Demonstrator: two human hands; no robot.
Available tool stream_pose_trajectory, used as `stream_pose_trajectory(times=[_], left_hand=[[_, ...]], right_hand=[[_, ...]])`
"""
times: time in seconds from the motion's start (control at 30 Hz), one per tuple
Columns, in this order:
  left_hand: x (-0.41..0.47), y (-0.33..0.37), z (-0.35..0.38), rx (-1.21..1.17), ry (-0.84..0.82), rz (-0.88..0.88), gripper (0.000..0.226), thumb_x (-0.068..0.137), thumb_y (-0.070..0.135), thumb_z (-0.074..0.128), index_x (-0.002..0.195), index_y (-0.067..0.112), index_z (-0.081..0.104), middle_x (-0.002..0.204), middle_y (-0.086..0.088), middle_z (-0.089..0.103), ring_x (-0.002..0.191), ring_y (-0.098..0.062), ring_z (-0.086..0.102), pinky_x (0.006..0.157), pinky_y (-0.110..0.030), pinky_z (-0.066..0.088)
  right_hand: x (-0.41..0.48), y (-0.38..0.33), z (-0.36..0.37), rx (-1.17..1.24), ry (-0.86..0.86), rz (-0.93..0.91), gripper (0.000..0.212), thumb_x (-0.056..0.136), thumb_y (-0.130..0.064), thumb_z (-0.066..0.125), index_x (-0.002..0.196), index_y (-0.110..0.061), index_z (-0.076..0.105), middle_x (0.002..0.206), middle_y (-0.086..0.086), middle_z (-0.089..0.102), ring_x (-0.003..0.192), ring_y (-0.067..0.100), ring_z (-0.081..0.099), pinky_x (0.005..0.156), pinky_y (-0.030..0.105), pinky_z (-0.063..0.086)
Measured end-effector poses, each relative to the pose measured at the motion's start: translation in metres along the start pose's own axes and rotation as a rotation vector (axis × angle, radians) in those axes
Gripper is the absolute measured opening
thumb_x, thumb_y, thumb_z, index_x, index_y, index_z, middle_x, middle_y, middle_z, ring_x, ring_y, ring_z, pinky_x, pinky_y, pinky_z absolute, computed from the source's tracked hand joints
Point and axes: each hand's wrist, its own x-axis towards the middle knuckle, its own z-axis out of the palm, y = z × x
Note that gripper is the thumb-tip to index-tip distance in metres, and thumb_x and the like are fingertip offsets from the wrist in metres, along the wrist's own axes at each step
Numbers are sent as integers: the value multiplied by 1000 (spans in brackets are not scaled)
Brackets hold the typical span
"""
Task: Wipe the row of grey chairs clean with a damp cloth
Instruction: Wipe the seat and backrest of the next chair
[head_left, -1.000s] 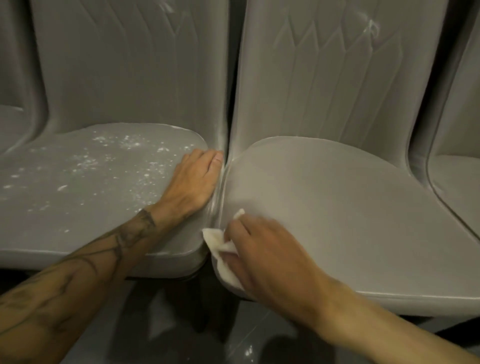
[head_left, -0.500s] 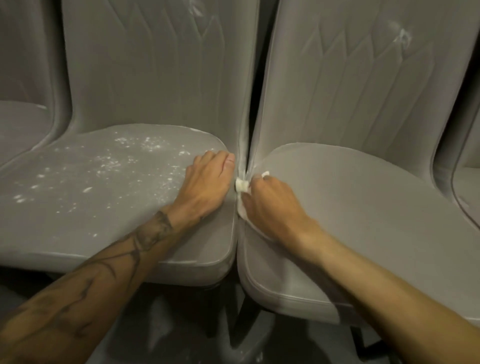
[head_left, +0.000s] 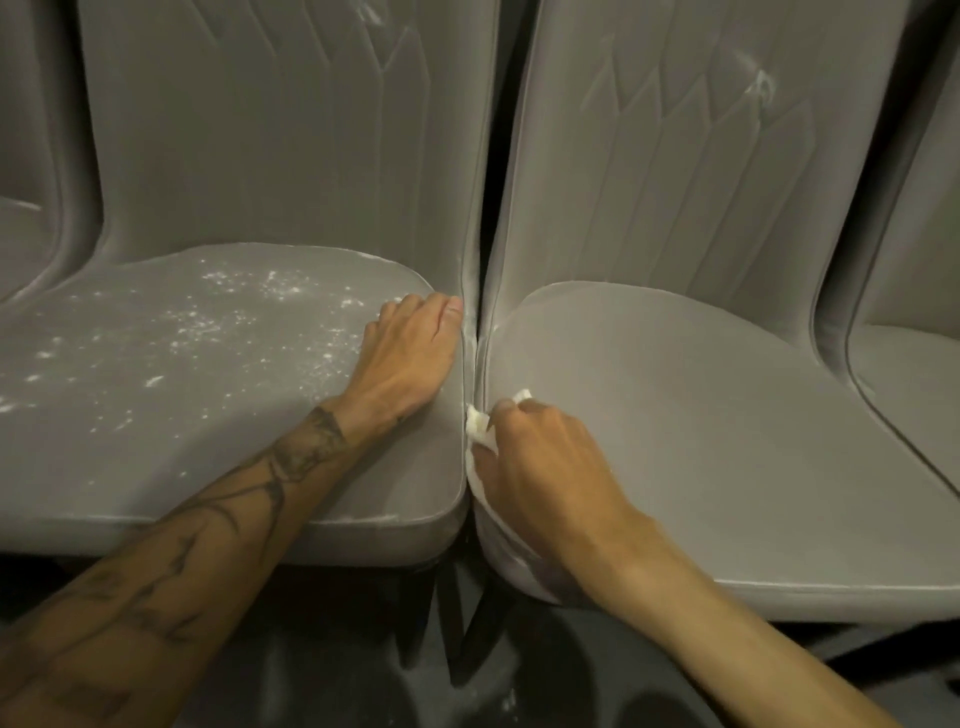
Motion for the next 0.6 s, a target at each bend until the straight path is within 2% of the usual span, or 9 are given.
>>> stream_pose_trajectory(times=[0.1,0.2,0.27,0.33,0.43,0.5,0.6], left_hand=[[0,1,-1,8,-13,-10,45,111,41,20,115,21,60,110,4,49,102,-20,38,95,-42,33],[-2,4,-1,27,-20,-5,42,111,42,19,111,24,58,110,3,50,103,-21,38,96,-43,33],[-2,8,1,60,-36,5,42,111,44,19,111,27,57,110,4,48,105,-20,37,96,-43,32],[-2,13,5,88,-64,9,44,110,46,19,111,26,58,112,3,49,107,-20,36,100,-46,32],[-1,20,13,119,-89,1,45,110,48,22,115,25,60,122,-3,55,109,-20,36,103,-47,31],[-2,22,16,130,-76,8,43,109,47,26,121,24,61,127,-4,55,114,-20,40,105,-45,31],[-3,20,19,175,-61,32,40,109,45,32,128,24,61,134,-3,53,126,-25,43,109,-45,29]], right_hand=[[21,-1,-2,-6,-42,18,17,97,-19,55,92,-8,66,89,20,67,78,42,63,66,44,45],[31,-4,0,-30,-35,47,19,100,-18,50,97,-7,65,96,20,66,86,42,62,69,41,39],[5,-8,-2,-45,-20,28,15,97,-21,55,95,-9,64,91,16,65,79,38,62,66,40,42],[-33,-12,-12,-58,-46,25,14,88,-26,69,89,-14,63,81,8,63,65,28,61,55,35,45],[-77,-12,-30,-71,-145,-19,34,66,-37,90,82,-22,65,70,-3,62,51,13,56,46,29,54],[-83,-7,-35,-61,-179,-62,30,75,-43,83,87,-22,64,75,-4,62,55,12,56,52,30,57],[-59,-7,-33,4,-139,-118,24,99,-42,56,105,-20,62,97,0,62,76,16,59,72,34,55]])
